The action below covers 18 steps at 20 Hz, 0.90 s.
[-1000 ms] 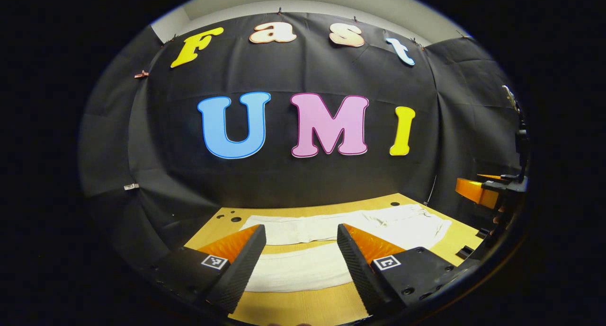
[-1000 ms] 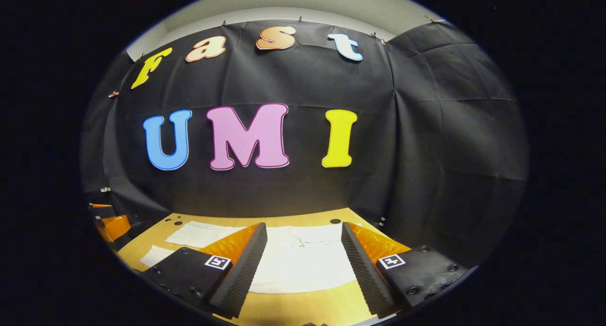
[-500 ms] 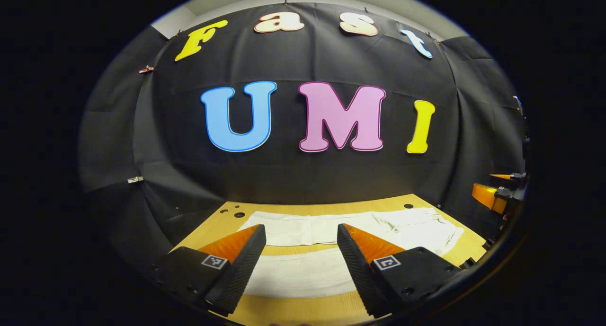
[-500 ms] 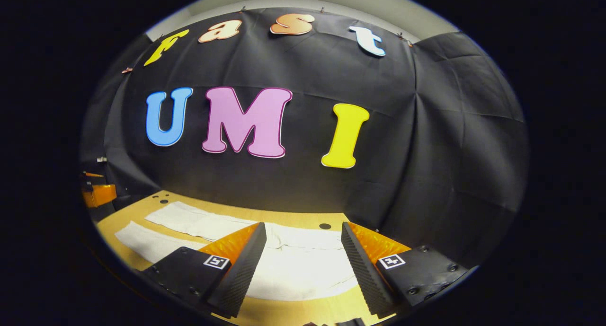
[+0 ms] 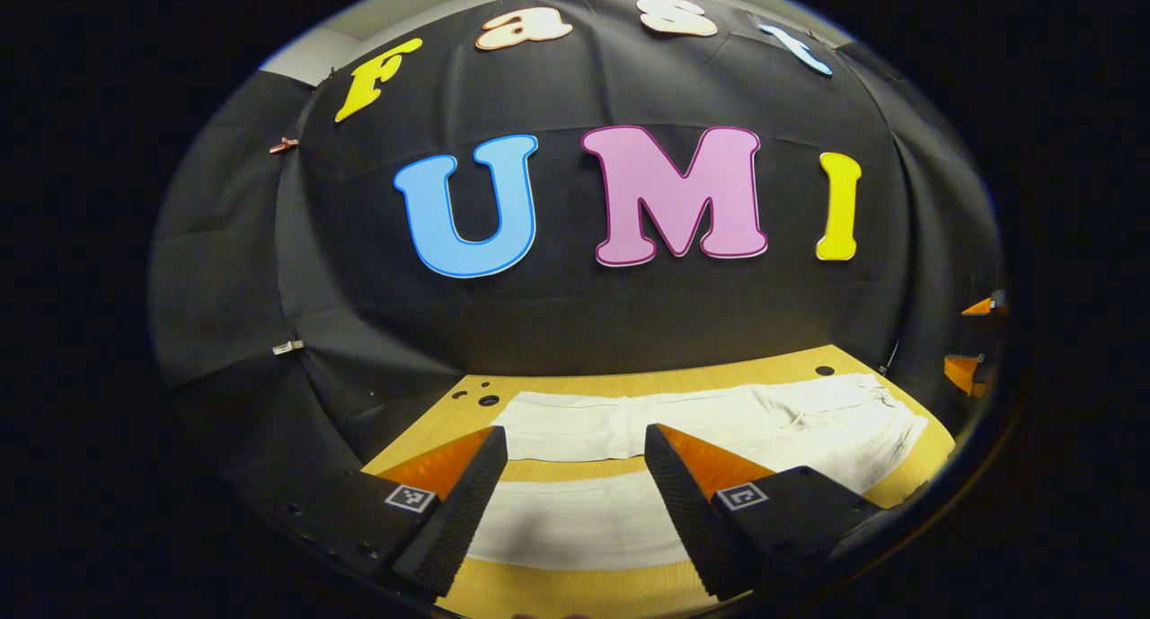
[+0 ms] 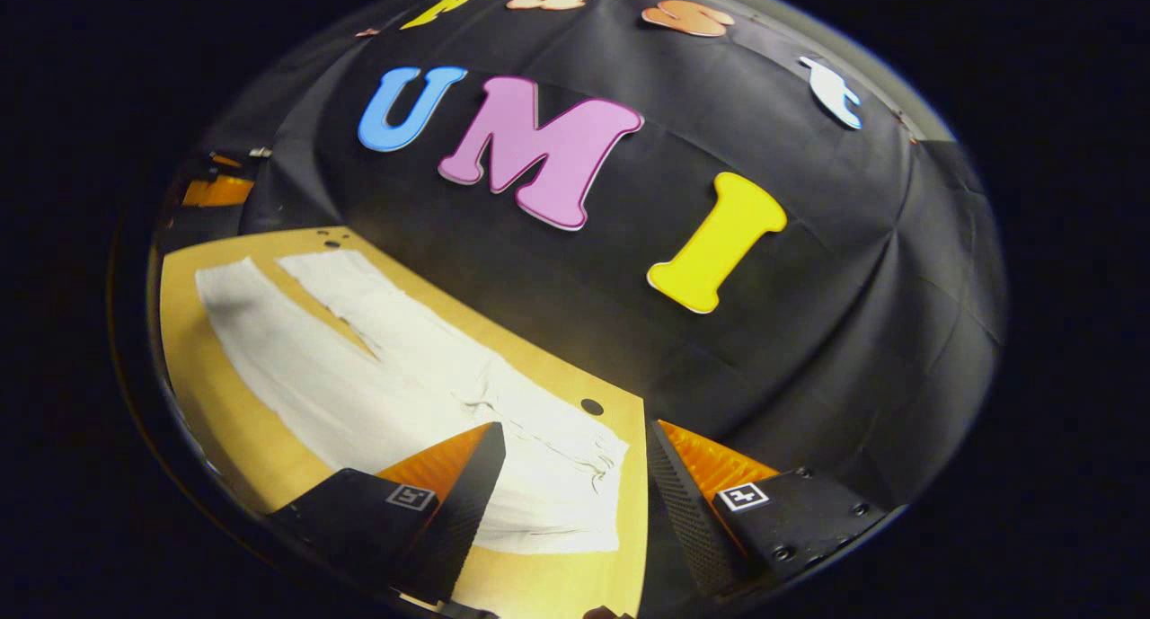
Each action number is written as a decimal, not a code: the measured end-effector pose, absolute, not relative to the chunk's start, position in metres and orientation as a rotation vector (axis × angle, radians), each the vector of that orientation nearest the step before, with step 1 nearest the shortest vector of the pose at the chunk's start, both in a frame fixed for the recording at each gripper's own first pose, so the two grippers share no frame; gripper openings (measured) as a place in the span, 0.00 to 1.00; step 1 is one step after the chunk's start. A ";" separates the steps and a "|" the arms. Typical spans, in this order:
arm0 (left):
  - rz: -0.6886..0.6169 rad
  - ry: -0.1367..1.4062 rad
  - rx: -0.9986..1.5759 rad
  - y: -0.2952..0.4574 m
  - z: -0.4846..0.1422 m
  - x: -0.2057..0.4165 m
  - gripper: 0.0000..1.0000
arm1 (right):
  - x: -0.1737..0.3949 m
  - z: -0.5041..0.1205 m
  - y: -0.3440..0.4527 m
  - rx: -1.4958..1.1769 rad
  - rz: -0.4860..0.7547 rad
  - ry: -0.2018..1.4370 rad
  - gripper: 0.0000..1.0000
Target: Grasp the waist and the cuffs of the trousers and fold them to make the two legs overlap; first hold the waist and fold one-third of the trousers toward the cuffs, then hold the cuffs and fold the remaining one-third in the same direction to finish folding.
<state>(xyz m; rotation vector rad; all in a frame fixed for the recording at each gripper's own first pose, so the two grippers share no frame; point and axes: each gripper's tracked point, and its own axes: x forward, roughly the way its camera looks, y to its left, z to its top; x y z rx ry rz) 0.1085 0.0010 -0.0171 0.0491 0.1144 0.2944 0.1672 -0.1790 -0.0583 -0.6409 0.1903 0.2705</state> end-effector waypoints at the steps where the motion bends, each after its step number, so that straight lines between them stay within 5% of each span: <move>1: 0.301 0.125 0.051 -0.001 -0.023 0.110 0.98 | 0.172 -0.067 -0.188 -0.684 0.294 0.205 0.97; 9: 0.346 0.236 0.014 -0.002 -0.050 0.111 0.98 | 0.177 -0.196 -0.283 -1.132 0.566 0.573 0.98; 18: 0.472 0.320 -0.013 0.016 -0.079 0.073 0.98 | 0.221 -0.241 -0.326 -1.346 0.587 0.602 0.98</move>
